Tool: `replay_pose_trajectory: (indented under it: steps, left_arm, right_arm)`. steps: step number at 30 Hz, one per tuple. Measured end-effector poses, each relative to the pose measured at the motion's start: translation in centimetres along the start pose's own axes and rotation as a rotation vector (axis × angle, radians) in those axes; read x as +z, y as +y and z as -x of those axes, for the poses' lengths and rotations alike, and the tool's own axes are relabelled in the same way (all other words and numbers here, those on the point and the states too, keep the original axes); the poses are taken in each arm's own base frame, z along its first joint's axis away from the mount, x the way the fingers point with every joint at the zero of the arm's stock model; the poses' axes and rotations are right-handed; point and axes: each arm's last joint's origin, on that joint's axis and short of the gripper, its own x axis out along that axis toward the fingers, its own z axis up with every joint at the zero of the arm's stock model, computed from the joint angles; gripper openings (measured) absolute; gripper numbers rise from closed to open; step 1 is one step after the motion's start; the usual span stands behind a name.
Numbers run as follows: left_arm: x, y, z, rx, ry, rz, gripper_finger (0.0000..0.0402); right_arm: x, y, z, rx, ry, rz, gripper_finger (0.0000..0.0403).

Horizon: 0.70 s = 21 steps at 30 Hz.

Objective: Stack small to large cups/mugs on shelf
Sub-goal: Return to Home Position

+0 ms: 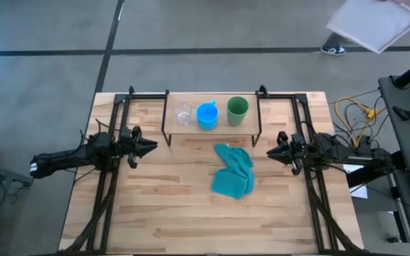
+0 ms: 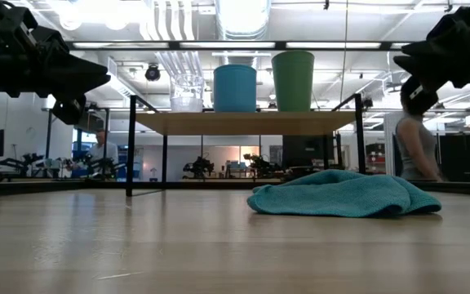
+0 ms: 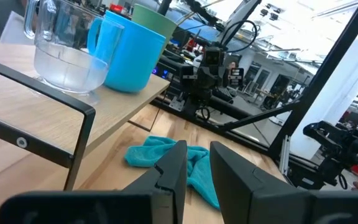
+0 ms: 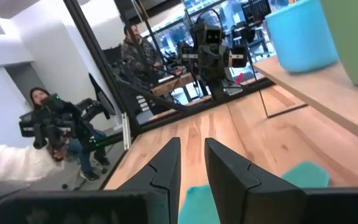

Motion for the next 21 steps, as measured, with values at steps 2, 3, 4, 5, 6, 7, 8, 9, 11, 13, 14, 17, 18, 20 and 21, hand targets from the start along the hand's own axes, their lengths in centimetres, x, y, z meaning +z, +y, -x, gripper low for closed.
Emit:
replay_pose_trajectory:
  steps: [2, 3, 4, 5, 6, 7, 8, 9, 11, 13, 14, 17, 18, 20, 21]
  left_arm:
    - [-0.01, 0.0, 0.0, 0.0, 0.001, 0.0, 0.0057]
    - [-0.02, 0.01, 0.0, 0.001, 0.001, 0.0, 0.0057]
    - [-0.02, 0.01, -0.01, 0.001, 0.001, -0.001, 0.0057]
    - [-0.03, 0.01, -0.01, 0.001, 0.002, -0.001, 0.0057]
    - [-0.04, 0.02, -0.01, 0.002, 0.003, -0.001, 0.0057]
    - [-0.05, 0.02, -0.01, 0.002, 0.004, 0.0, 0.0057]
    - [-0.05, 0.02, -0.01, 0.002, 0.004, -0.001, 0.0057]
    - [-0.06, 0.03, -0.02, 0.003, 0.005, -0.001, 0.0057]
    - [-0.08, 0.04, -0.02, 0.004, 0.006, -0.001, 0.0057]
    - [-0.11, 0.05, -0.05, 0.005, 0.01, 0.0, 0.0057]
    - [-0.13, 0.06, -0.06, 0.006, 0.011, 0.0, 0.0057]
    - [-0.17, 0.08, -0.09, 0.008, 0.016, 0.0, 0.0057]
    - [-0.18, 0.09, -0.1, 0.008, 0.017, 0.0, 0.0057]
    - [-0.2, 0.1, -0.11, 0.009, 0.019, 0.0, 0.0057]
    - [-0.2, 0.1, -0.12, 0.009, 0.02, 0.0, 0.0057]
  right_arm:
    - [-0.06, -0.03, 0.0, -0.003, 0.006, -0.004, 0.0068]
    - [-0.08, -0.03, 0.0, -0.003, 0.008, -0.005, 0.0068]
    - [-0.09, -0.04, 0.0, -0.005, 0.009, -0.003, 0.0068]
    - [-0.12, -0.06, 0.0, -0.009, 0.011, 0.0, 0.0068]
    - [-0.19, -0.12, 0.0, -0.02, 0.016, -0.001, 0.0068]
    - [-0.2, -0.16, 0.0, -0.032, 0.014, -0.001, 0.0068]
    - [-0.23, -0.22, -0.03, -0.044, 0.015, 0.002, 0.0068]
    - [-0.26, -0.26, -0.06, -0.052, 0.018, 0.004, 0.0068]
    - [-0.36, -0.36, -0.11, -0.071, 0.025, 0.002, 0.0068]
    - [-0.46, -0.43, -0.19, -0.078, 0.038, 0.0, 0.0068]
    - [-0.51, -0.46, -0.23, -0.081, 0.044, -0.003, 0.0068]
    - [-0.62, -0.53, -0.32, -0.087, 0.058, -0.009, 0.0068]
    - [-0.62, -0.53, -0.33, -0.088, 0.059, -0.01, 0.0068]
    - [-0.63, -0.54, -0.34, -0.087, 0.059, -0.023, 0.0068]
    - [-0.6, -0.53, -0.35, -0.086, 0.056, -0.032, 0.0068]
